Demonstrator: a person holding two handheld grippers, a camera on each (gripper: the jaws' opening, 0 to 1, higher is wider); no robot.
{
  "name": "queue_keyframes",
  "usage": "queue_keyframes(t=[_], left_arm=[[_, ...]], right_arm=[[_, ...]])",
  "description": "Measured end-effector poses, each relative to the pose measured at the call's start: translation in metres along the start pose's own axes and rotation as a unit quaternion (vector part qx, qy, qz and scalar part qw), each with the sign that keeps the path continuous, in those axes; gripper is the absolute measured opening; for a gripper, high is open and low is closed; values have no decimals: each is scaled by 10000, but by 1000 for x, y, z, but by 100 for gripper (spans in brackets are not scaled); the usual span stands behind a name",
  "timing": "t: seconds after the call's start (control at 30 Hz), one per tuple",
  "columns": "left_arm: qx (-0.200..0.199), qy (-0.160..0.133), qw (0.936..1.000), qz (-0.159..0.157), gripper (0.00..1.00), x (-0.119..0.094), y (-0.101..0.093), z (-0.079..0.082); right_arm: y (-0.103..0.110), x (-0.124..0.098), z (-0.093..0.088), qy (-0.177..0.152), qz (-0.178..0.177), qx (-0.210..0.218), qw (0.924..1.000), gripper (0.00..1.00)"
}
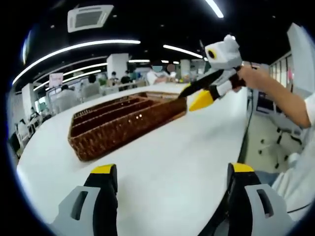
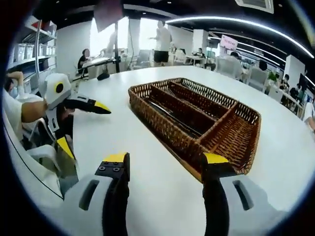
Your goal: Arrange the knives, forks, and spoons in their matching storage slots by inserting each utensil handle-first until every utensil is classified and aligned in the correct compartment
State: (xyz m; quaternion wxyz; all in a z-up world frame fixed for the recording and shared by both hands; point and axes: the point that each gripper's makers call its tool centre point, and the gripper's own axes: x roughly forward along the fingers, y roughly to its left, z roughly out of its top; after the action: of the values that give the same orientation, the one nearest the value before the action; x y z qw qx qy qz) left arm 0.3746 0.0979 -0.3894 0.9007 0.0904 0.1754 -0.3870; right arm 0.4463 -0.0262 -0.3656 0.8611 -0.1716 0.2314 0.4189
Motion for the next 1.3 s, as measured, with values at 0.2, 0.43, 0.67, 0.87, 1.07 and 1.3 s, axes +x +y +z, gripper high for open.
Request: queue_keyframes(t=[0.2, 0.43, 0.67, 0.87, 1.07, 1.3], left_arm=[[-40, -73, 10000, -7, 93, -1, -3, 3], [-82, -149, 9999, 12, 93, -2, -3, 7], [-108, -153, 9998, 51, 93, -1, -1, 7], [-97, -87, 9999, 39, 93, 1, -1, 5], [-116, -90, 9999, 82, 94, 1, 3, 6], [-176, -111, 9997, 152, 93, -2, 9, 6]], right_arm=[[0, 9, -11, 187, 183, -315, 9992, 53], [-17, 20, -21, 339, 195, -460, 9982, 48], [-23, 23, -29, 490, 312, -491, 9971, 38], [-34, 21, -33, 633, 427, -707, 9946, 26], [-30, 23, -36, 825, 689, -1011, 9890, 16], [-17, 23, -40, 903, 788, -908, 9886, 9]])
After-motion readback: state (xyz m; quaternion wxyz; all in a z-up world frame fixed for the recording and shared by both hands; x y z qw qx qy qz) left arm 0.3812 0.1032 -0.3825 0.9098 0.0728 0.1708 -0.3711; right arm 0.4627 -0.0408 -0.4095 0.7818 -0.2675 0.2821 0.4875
